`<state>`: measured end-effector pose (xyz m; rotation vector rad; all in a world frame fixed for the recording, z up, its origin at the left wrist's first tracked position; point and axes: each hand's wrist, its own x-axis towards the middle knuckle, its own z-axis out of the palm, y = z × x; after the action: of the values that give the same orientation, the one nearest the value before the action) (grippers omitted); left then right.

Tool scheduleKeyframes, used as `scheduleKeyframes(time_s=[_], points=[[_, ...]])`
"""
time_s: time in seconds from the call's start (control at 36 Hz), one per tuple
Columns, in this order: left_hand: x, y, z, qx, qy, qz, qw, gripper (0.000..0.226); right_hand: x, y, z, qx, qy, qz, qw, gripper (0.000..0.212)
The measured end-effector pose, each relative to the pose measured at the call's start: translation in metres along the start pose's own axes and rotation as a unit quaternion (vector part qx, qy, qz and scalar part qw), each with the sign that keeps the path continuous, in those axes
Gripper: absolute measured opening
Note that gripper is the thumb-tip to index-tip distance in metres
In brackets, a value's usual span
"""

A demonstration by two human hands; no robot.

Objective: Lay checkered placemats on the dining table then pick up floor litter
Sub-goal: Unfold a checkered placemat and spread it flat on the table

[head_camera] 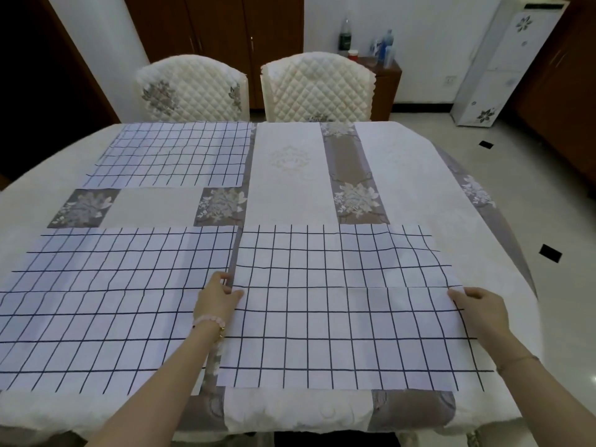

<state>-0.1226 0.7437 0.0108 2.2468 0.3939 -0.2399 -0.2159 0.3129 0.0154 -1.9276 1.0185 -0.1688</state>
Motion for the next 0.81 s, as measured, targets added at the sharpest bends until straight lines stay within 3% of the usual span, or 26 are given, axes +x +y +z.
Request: scheduleKeyframes(time_s=[0.28,0.44,0.69,0.81], points=[[-0.008,0.004,0.003,0.062,0.008,0.0,0.998,0.039,0.004,0.011,-0.007,0.02,-0.018,-0.007,1.0,0.017],[-0.008,0.004,0.002,0.065,0.008,-0.003,0.998,0.036,-0.001,0.013,-0.012,0.046,-0.045,0.006,0.998,0.027],[-0.013,0.003,0.003,0.06,0.012,-0.01,0.998,0.035,-0.021,0.027,-0.029,0.064,-0.069,0.016,0.995,0.009],[-0.021,0.008,0.008,0.164,0.061,0.044,0.984,0.04,-0.031,0.026,-0.033,0.084,-0.083,0.015,0.993,0.005]])
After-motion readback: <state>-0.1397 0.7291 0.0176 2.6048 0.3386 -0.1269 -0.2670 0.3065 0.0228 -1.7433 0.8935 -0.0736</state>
